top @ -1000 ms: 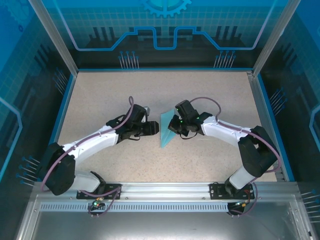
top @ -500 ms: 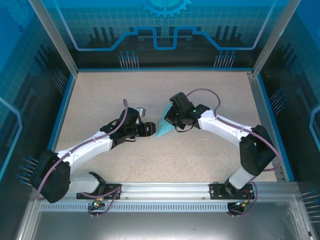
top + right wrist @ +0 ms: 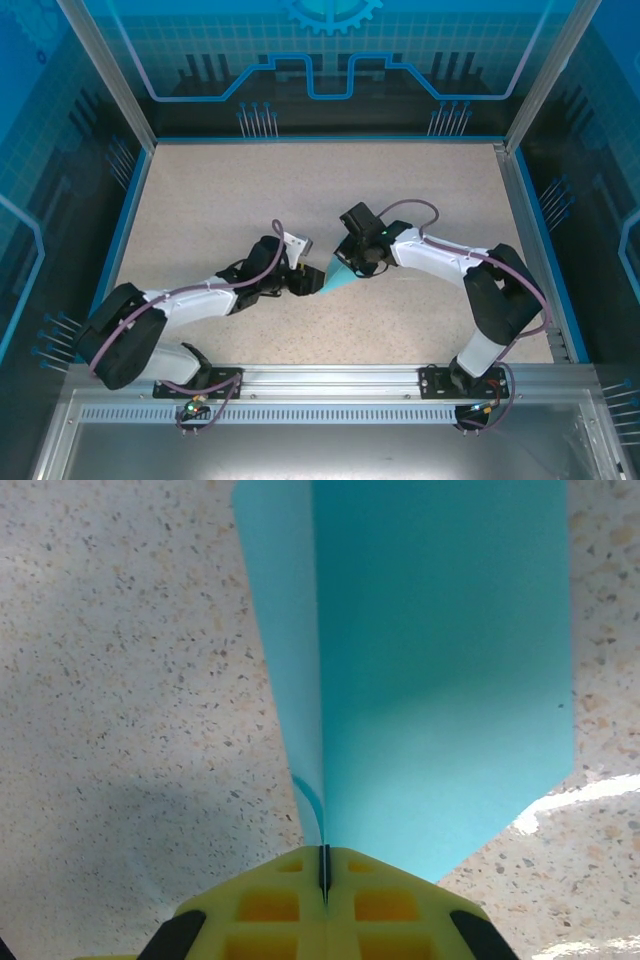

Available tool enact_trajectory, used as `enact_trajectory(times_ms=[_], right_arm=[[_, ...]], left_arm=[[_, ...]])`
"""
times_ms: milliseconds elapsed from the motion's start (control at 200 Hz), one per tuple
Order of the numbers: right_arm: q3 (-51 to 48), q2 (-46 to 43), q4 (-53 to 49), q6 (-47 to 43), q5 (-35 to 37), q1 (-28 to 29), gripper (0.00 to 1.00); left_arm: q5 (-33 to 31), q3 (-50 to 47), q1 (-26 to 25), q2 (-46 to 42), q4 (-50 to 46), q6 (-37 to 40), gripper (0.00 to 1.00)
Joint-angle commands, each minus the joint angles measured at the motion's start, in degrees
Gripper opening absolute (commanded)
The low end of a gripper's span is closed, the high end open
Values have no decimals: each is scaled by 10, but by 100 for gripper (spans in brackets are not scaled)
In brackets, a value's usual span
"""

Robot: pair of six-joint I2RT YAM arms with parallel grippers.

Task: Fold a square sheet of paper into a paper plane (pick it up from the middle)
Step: Fourth fold the wing at the center of the table.

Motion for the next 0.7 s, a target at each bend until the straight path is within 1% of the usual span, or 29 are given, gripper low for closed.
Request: enact_trajectory(times_ms=[0, 95, 170, 350, 480, 695], right_arm=[[-7, 11, -11, 39, -16, -1, 1], [-7, 19, -12, 55, -25, -4, 1], [-3, 22, -18, 61, -29, -6, 1], [12, 24, -37, 67, -33, -11, 1], [19, 31, -41, 68, -44, -14, 1], [28, 46, -45, 68, -65, -18, 1]], left_arm=[[17, -12, -9, 23, 82, 54, 60], [24, -24, -21, 46, 130, 75, 59], [18, -21, -30, 69, 139, 93, 56], [15, -37, -37, 98, 188, 95, 51], [11, -40, -36, 107, 195, 98, 46], [41, -42, -37, 121, 212, 95, 43]])
